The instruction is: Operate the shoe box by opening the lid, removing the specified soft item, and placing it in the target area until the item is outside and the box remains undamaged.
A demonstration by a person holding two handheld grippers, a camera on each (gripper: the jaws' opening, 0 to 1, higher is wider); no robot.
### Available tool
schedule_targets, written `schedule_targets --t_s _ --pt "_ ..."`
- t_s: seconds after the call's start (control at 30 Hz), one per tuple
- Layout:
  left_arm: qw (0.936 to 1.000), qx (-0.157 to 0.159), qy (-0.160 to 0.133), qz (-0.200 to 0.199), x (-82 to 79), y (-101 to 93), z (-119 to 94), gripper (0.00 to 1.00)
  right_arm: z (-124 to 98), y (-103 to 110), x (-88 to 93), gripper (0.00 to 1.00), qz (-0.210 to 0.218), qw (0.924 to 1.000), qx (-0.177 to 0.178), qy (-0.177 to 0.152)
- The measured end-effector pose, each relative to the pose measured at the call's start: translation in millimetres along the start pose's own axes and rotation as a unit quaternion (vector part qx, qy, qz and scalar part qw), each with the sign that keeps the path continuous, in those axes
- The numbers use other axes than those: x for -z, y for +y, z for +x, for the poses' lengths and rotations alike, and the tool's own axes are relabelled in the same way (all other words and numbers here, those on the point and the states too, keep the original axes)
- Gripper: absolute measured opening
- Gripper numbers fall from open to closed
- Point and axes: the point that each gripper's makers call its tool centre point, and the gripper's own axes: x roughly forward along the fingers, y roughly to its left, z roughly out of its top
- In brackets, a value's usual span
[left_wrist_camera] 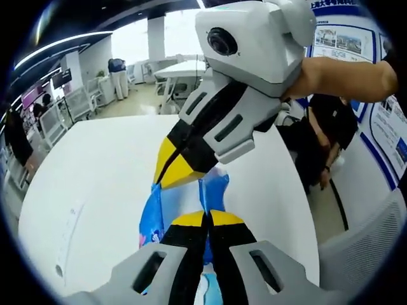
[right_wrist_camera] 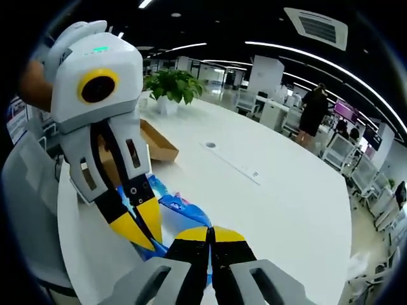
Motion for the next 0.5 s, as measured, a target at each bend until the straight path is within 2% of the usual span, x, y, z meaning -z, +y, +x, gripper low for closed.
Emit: schedule_targets --t_s 0.23,0.5 --pt "0.9999 0.01 0.007 0.006 -8.1 0.5 16 0.0 -1 -14 10.3 0.0 0.008 1.0 0.001 0.005" --pt "0.9995 0.028 0.012 0.012 -13.7 -4.2 35 0.0 -8 -18 22.4 0.0 0.013 0.9998 0.001 0.012"
